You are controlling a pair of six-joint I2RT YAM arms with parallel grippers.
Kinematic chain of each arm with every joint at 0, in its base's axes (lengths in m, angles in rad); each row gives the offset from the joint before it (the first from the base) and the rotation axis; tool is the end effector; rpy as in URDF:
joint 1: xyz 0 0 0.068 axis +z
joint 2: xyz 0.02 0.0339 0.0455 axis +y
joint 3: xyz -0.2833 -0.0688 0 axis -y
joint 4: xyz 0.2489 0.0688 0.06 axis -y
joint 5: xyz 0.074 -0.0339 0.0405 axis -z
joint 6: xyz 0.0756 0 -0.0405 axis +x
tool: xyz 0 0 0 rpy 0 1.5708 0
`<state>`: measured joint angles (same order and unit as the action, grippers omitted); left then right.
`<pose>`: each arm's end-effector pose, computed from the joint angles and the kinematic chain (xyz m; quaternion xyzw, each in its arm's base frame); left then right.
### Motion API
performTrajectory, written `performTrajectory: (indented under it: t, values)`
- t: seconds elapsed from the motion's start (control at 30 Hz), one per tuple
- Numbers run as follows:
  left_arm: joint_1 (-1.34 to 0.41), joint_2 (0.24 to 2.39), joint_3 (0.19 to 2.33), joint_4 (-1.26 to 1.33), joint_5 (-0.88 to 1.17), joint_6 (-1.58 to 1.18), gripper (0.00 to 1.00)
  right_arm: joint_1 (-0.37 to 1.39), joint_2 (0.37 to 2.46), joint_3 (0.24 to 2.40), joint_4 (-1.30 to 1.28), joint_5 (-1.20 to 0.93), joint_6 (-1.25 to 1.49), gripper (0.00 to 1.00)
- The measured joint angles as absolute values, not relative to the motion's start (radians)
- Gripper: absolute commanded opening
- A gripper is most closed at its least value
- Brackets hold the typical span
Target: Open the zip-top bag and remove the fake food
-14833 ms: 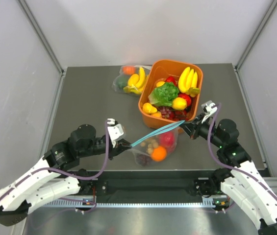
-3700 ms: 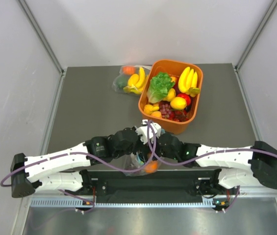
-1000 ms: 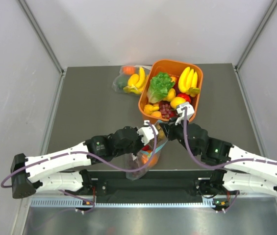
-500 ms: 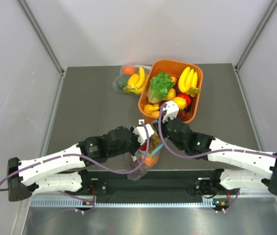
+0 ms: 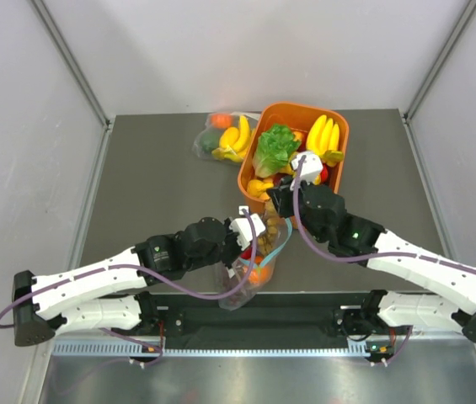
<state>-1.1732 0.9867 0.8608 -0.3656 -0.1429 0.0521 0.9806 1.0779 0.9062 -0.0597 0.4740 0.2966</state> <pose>0.1065 -0.2258 0.3079 0.4620 0.7212 -0.2206 0.4666 0.1839 0.2125 0.3473 -0.1183 0.7668 0.2119 0.5942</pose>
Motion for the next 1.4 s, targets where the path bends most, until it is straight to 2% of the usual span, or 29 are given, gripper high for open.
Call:
performTrajectory:
  t: [0.37,0.63,0.87,1.07,1.4]
  values:
    - [-1.173,1.007,0.861,-0.359,-0.251,0.05,0.05,0.977,0.881,0.906,-0.111,0.405,0.316,0.0]
    - [-1.173,1.013,0.861,-0.359,-0.313,0.046,0.06,0.976,0.85,0.926,-0.168,0.379,0.317,0.0]
    - [-1.173,1.037,0.861,-0.36,-0.347,0.033,0.05,0.956,0.844,1.056,-0.222,0.376,0.288,0.0]
    - [-1.173,1.04,0.861,-0.36,-0.361,0.026,0.05,0.831,0.904,1.227,-0.261,0.341,0.234,0.0]
    - [-1.172,1.039,0.861,-0.36,-0.359,0.025,0.05,0.429,1.27,1.505,-0.278,0.052,0.196,0.0]
